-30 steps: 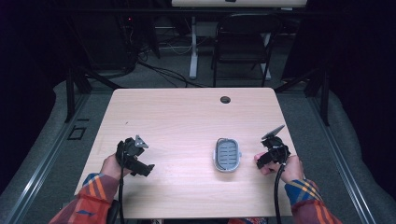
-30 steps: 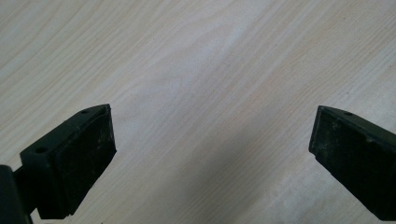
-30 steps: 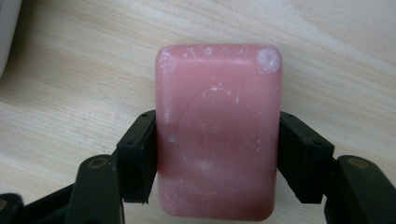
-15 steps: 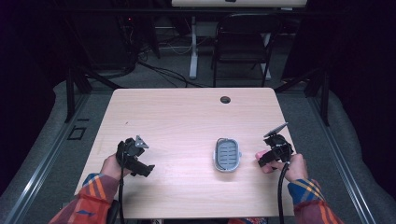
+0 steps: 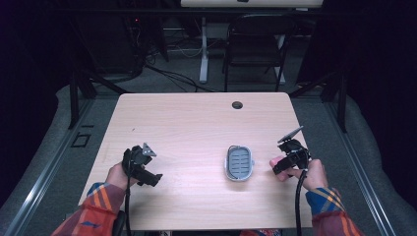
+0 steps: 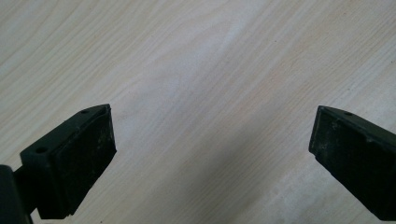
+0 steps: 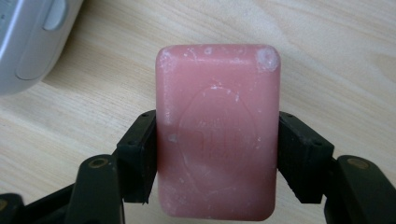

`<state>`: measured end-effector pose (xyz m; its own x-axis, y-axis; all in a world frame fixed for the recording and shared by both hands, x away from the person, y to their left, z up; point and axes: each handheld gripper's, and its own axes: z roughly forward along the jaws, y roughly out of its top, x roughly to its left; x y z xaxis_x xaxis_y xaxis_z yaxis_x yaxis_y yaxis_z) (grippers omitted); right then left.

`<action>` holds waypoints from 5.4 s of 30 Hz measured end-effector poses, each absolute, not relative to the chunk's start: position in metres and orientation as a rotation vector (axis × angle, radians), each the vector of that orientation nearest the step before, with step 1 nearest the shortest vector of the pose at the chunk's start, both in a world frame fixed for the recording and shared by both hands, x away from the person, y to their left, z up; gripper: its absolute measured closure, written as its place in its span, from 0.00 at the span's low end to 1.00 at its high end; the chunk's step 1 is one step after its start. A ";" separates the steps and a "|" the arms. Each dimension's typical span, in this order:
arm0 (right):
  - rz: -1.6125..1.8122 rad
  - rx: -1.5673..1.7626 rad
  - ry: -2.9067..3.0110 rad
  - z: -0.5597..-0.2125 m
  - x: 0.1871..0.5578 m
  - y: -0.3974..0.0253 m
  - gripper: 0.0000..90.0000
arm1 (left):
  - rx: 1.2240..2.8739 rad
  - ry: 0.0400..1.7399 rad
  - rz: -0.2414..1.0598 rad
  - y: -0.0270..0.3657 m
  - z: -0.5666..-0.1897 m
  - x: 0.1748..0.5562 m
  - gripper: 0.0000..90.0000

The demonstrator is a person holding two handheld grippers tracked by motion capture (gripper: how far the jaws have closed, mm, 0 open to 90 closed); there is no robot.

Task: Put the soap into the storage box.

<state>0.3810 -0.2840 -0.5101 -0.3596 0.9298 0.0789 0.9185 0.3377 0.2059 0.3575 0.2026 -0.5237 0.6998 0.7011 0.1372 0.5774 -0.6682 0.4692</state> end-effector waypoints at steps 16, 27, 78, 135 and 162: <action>0.320 1.635 2.572 -0.487 0.383 -0.264 0.41 | 2.524 0.972 0.441 0.201 -0.523 0.357 0.00; 0.325 1.586 2.586 -0.472 0.390 -0.252 0.41 | 2.527 0.966 0.436 0.200 -0.524 0.357 0.00; 0.207 1.389 2.687 -0.467 0.425 -0.164 0.41 | 2.524 0.964 0.425 0.201 -0.524 0.357 0.00; 0.201 1.501 2.728 -0.473 0.421 -0.140 0.44 | 2.534 0.950 0.423 0.200 -0.524 0.356 0.00; 0.337 1.406 2.606 -0.451 0.384 -0.219 0.16 | 2.532 0.958 0.421 0.200 -0.524 0.356 0.00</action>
<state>0.3835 -0.2191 -0.4512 -0.5449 0.8378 -0.0346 0.8015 0.5326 0.2720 0.3563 0.1997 -0.5242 0.7198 0.6808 0.1359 0.5608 -0.6856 0.4642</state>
